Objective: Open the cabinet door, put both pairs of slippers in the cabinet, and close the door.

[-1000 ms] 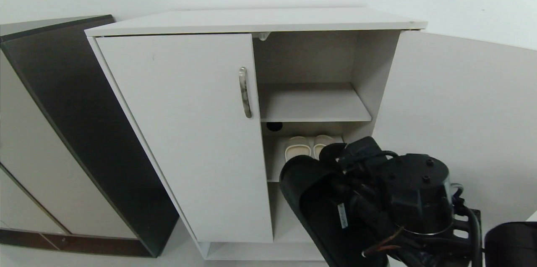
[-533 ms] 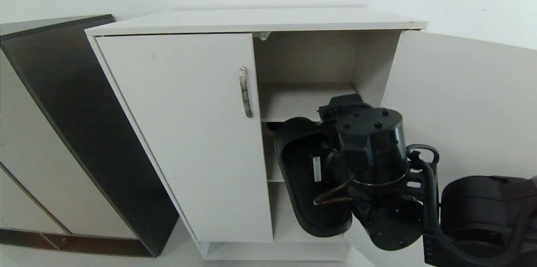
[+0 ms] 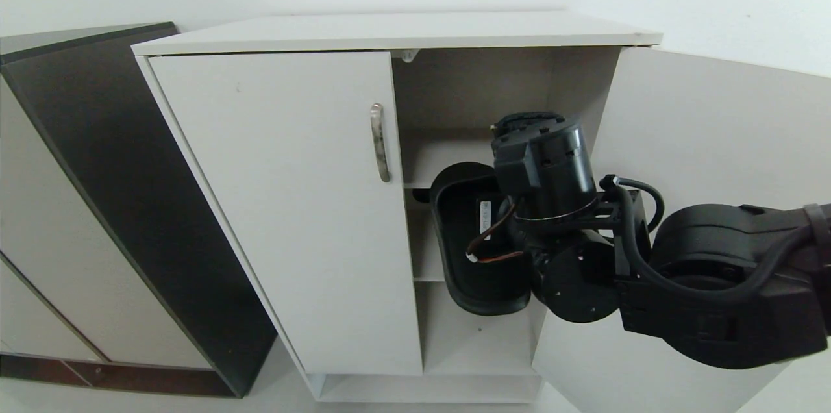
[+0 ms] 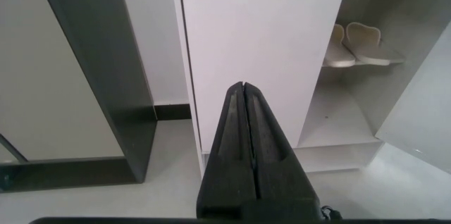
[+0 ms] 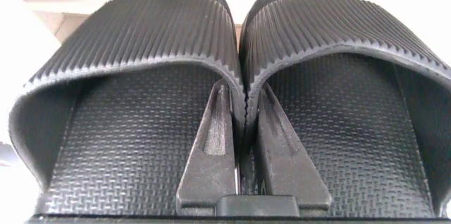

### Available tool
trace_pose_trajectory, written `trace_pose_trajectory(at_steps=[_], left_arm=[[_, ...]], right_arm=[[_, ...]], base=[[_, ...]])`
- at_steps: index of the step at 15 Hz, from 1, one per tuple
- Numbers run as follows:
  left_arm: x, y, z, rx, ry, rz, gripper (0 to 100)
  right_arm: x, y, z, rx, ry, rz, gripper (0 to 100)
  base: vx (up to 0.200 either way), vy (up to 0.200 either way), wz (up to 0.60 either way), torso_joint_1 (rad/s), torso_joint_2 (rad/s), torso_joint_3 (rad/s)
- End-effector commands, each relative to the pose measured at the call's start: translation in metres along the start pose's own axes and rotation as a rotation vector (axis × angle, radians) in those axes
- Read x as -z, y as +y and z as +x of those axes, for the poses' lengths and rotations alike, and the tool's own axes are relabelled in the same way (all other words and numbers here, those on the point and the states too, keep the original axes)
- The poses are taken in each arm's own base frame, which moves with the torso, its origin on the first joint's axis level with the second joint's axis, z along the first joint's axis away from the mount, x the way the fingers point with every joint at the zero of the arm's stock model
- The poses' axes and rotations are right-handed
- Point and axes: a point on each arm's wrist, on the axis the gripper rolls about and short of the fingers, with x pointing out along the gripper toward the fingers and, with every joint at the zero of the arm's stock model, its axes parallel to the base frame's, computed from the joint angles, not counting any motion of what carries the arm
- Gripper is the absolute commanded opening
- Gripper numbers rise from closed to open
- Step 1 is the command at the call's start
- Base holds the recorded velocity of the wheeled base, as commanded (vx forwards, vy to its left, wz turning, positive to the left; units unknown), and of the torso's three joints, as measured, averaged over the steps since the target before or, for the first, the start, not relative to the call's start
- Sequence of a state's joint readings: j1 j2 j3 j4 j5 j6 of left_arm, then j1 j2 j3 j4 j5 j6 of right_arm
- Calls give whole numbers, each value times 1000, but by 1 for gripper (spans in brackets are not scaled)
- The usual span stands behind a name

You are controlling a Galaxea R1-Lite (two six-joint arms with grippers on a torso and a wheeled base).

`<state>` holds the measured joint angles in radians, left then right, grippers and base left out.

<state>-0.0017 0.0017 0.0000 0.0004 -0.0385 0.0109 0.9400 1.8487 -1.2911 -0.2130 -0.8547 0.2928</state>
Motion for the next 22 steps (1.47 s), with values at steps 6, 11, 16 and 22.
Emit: trace_pose_trajectory(at_steps=[6,11,16,22], left_arm=[[0,0,0,0,1,0,0],[0,0,0,0,1,1,0],[0,0,0,0,-1,1,0],[0,0,0,0,1,1,0]], right_arm=[[6,3,11,16,11,-10,0],[4,-3,19,44,9,-4,0],[5,-6,26,61,10,1,0],[8,-3,53,41,-7,35,0]], base=[[0,0,0,0,0,0],[200,0,0,1,0,3],[160,0,0,7,2,4],[0,0,0,0,0,0]])
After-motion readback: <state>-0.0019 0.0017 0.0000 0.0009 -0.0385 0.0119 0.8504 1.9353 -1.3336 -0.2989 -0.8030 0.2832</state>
